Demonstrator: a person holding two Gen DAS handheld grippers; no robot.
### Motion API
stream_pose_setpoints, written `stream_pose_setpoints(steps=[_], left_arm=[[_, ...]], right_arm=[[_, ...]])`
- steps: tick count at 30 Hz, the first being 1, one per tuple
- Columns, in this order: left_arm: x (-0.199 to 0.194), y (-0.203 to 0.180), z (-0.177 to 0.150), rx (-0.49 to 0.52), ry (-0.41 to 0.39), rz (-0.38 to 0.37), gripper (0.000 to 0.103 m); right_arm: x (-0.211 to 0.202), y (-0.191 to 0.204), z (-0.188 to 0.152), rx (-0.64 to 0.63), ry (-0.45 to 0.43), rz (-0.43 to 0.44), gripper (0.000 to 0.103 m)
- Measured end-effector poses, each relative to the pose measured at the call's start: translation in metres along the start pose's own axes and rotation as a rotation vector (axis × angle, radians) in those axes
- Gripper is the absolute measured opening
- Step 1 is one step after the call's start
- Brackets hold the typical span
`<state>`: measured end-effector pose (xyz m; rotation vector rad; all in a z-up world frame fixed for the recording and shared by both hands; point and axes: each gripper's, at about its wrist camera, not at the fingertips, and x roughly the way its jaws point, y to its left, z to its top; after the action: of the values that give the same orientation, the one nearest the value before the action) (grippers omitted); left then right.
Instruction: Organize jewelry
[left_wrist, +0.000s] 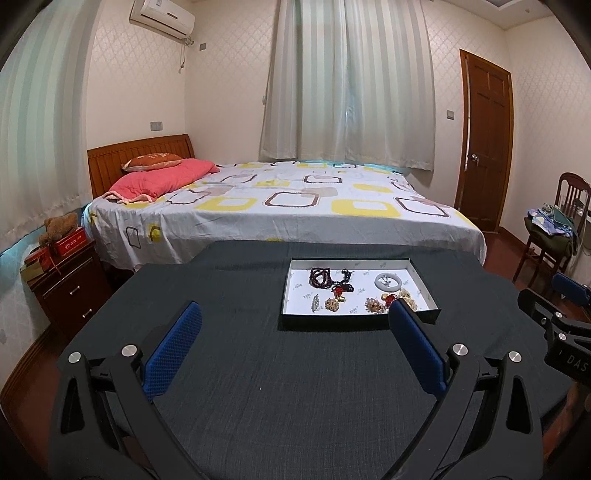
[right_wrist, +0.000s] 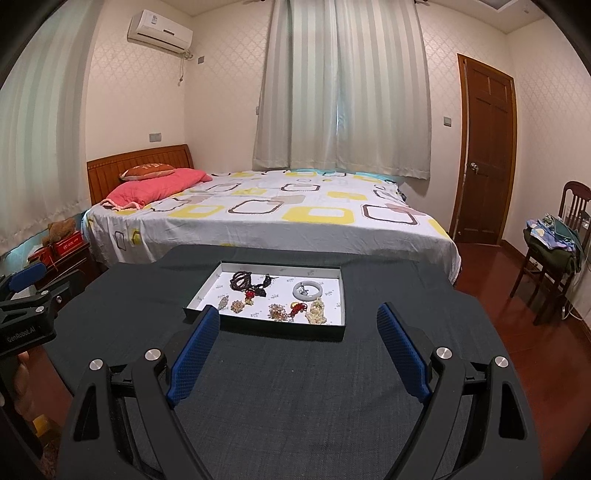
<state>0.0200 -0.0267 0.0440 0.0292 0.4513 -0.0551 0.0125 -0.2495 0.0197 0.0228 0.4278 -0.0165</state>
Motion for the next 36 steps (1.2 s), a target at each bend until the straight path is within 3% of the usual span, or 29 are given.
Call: stream_pose_setpoints(steps=[36], left_arm=[[0.0039, 0.0028, -0.0072, 0.003, 0.012, 0.007, 0.099]], right_arm=[[0.0019, 0.0055, -0.0014, -0.004, 0.006, 0.004, 0.084]])
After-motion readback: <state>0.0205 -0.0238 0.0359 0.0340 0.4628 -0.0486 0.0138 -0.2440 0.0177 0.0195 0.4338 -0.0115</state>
